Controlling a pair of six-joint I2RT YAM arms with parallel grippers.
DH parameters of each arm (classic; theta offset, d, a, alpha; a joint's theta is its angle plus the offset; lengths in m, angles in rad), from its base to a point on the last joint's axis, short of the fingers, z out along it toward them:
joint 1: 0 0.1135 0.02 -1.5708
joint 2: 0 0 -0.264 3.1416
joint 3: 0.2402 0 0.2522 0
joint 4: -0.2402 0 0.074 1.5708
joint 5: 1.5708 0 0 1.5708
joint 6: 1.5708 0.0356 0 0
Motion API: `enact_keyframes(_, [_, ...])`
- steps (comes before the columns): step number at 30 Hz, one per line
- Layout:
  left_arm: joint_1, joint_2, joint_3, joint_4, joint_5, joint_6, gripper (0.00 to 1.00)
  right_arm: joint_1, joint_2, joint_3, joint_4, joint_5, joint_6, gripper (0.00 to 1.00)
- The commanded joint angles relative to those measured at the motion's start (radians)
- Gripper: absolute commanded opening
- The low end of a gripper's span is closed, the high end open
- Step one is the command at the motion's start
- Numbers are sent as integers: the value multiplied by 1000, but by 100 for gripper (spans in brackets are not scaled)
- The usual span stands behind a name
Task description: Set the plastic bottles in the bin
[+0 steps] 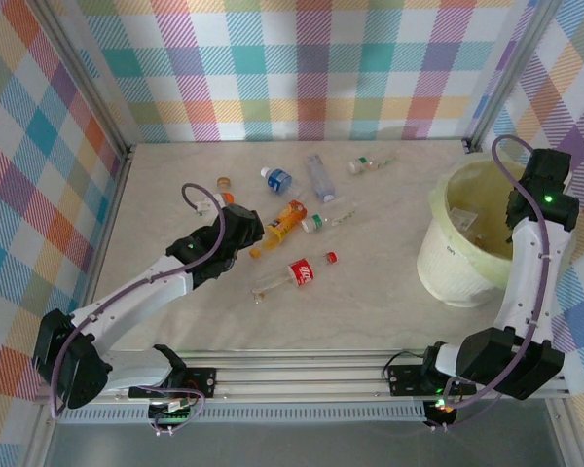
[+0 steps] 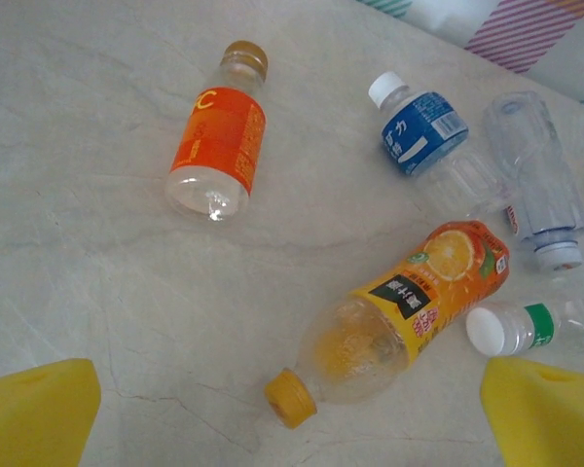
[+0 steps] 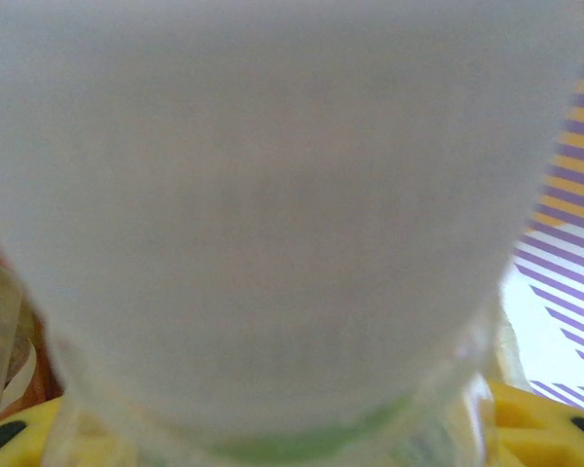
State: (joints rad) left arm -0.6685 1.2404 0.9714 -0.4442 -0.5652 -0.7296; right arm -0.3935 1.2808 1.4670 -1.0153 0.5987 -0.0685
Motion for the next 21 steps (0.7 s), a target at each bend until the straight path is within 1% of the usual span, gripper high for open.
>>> enact_keyframes(1, [12,20,48,-18,14,-6,100,-11,23,10,-35,37,-16,56])
enact_keyframes(3, [13,26,55,-26,14,-5,100,-11,29,6,-35,41,-14,64])
enact_keyframes(6, [15,25,50,-24,14,-7,100,-10,27,11,-27,43,-14,70])
enact_keyframes(12, [17,19,35,-20,16,-21,100,0,23,46,-30,44,-22,74])
enact_keyframes(18, [20,28,31,-10,24,-27,100,76,3,93,-48,37,-11,82])
enact_keyframes(21, [21,29,32,-14,25,-27,100,128,-23,130,-63,7,13,85])
